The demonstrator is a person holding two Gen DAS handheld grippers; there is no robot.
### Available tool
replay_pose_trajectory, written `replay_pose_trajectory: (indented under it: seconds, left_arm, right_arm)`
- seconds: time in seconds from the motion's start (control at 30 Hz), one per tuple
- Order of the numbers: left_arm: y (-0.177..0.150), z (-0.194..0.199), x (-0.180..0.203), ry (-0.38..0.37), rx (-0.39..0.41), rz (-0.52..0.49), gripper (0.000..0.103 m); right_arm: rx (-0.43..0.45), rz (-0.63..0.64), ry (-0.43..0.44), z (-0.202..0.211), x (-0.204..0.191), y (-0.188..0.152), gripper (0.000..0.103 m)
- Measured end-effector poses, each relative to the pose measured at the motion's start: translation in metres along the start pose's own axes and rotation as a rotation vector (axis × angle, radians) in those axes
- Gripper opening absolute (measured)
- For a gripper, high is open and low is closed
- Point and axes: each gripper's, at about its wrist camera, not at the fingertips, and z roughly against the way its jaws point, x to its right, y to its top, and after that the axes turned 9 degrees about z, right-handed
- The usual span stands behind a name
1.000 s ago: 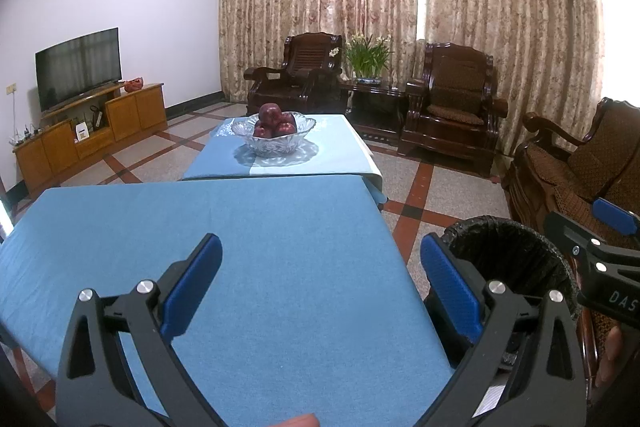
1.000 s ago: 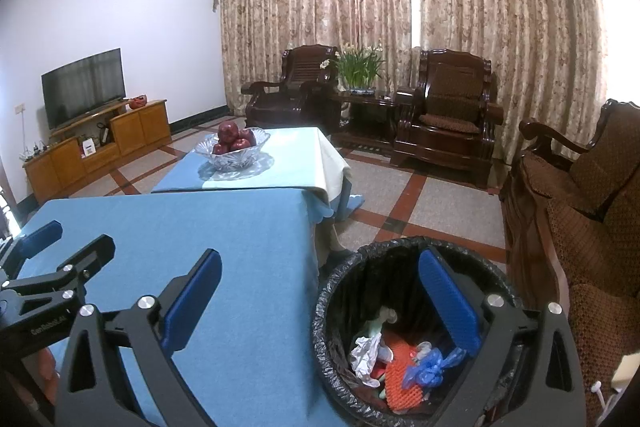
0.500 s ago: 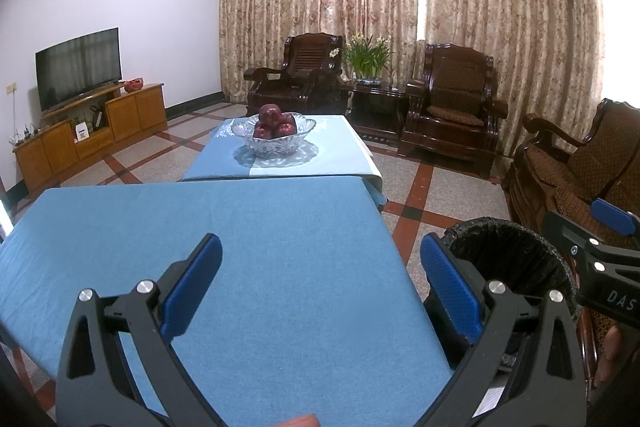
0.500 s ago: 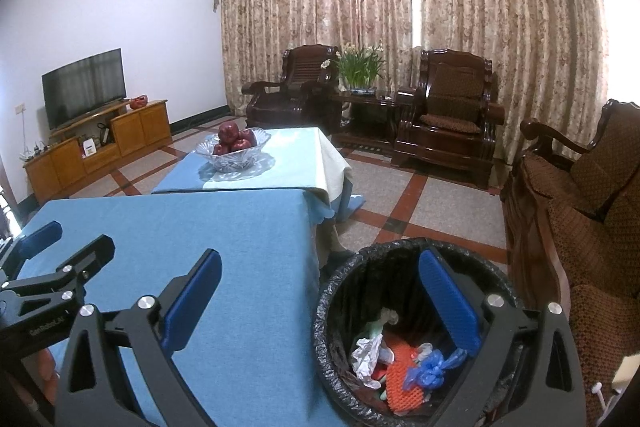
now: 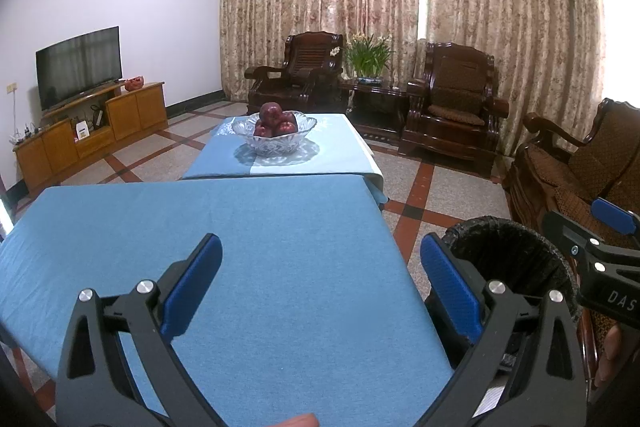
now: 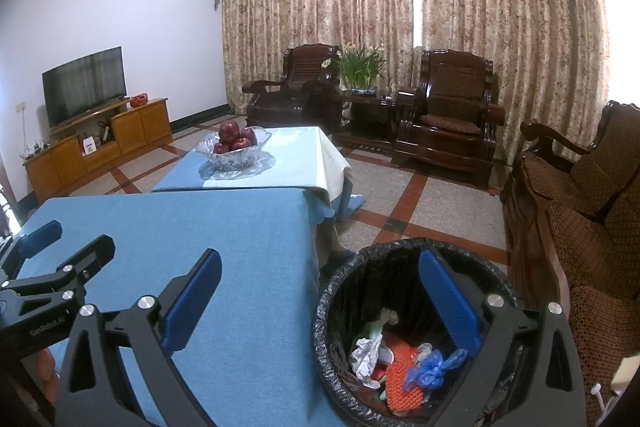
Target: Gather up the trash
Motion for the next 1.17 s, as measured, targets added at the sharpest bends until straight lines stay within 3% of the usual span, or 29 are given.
replay_pose_trajectory:
  seconds: [1.17]
  left_arm:
    - [0.0019, 0.0006, 0.0000, -0.005, -0.002, -0.003, 0.096]
  right_arm:
    - [-0.002, 0.000, -0.001, -0.0005, 0.0000, 0.0021, 0.097]
